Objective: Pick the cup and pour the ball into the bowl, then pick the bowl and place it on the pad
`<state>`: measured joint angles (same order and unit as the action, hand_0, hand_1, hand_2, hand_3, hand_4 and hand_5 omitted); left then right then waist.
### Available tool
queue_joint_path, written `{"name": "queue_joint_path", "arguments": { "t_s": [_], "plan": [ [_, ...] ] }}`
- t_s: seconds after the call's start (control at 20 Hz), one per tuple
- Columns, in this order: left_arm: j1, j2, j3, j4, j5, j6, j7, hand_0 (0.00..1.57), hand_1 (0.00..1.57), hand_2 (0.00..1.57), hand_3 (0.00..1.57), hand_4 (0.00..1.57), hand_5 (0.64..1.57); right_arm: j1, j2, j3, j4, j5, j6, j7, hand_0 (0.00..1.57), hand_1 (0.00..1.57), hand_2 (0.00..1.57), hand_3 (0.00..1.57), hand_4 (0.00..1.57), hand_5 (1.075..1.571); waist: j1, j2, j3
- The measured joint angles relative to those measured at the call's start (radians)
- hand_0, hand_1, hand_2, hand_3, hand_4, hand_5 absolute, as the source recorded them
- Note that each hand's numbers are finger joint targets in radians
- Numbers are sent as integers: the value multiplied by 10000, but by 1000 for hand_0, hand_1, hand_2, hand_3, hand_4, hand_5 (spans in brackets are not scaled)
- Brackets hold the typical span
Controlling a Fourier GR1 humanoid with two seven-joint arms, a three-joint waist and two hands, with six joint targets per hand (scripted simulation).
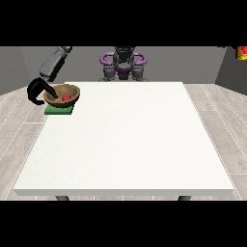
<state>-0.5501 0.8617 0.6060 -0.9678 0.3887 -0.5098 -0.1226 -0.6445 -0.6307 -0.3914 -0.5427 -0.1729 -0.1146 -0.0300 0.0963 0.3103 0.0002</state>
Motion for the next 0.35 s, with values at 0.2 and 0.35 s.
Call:
{"name": "queue_joint_path", "arguments": {
  "t_s": [0.2,0.35],
  "plan": [
    [-35,-298,-295,-329,36,290,385,0,0,0,0,1190,1569,-161,46,395,190,334,121,267,0,0,0,0,0,1395,6,-390,5],
    [83,-373,-437,-179,-106,433,468,0,0,0,0,1190,1569,-215,-85,671,61,510,372,763,0,0,0,0,200,1375,-243,-911,2]
  ]
}}
